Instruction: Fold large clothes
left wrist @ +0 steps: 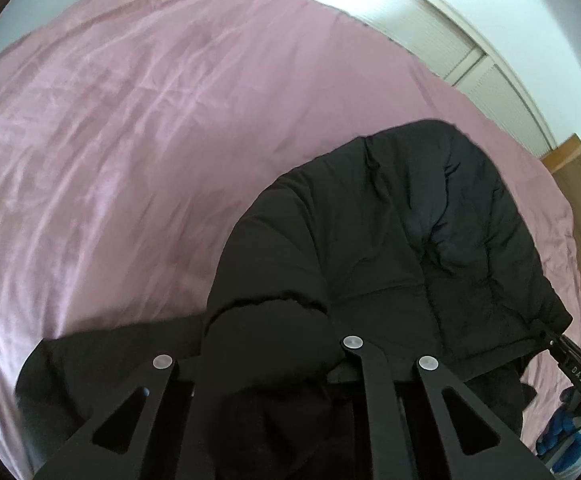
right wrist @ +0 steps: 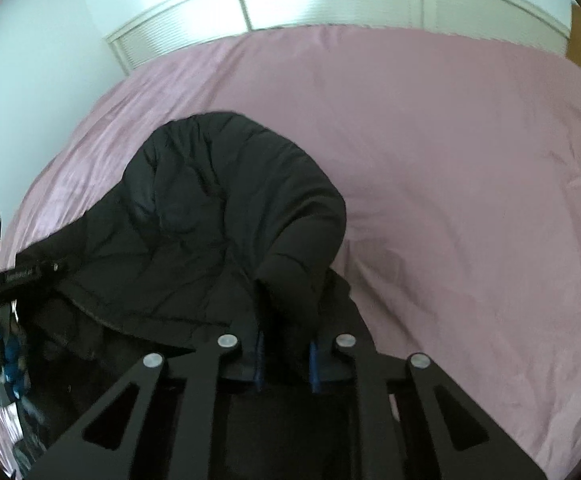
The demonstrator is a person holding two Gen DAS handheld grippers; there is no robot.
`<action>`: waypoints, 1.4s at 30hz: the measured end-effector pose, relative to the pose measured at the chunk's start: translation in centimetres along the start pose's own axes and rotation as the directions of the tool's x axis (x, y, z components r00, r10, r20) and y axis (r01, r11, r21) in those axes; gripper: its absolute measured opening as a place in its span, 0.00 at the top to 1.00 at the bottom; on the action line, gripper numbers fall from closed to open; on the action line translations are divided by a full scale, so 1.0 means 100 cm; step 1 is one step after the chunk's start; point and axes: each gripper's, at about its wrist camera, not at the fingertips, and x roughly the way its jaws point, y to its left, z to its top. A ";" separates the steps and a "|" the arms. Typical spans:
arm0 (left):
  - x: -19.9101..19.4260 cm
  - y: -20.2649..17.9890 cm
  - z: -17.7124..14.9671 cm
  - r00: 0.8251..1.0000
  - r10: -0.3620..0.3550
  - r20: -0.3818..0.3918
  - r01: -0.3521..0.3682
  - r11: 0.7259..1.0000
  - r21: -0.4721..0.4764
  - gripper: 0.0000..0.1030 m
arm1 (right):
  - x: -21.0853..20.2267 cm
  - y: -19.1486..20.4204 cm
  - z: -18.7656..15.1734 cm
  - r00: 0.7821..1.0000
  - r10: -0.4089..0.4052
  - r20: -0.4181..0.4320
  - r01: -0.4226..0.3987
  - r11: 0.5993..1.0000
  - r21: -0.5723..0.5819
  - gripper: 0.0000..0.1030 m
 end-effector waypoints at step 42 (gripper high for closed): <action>-0.149 0.050 -0.175 0.998 -0.054 -0.027 0.057 0.985 0.163 0.41 | -0.161 0.020 -0.210 0.998 0.047 0.047 -0.051 0.995 0.083 0.42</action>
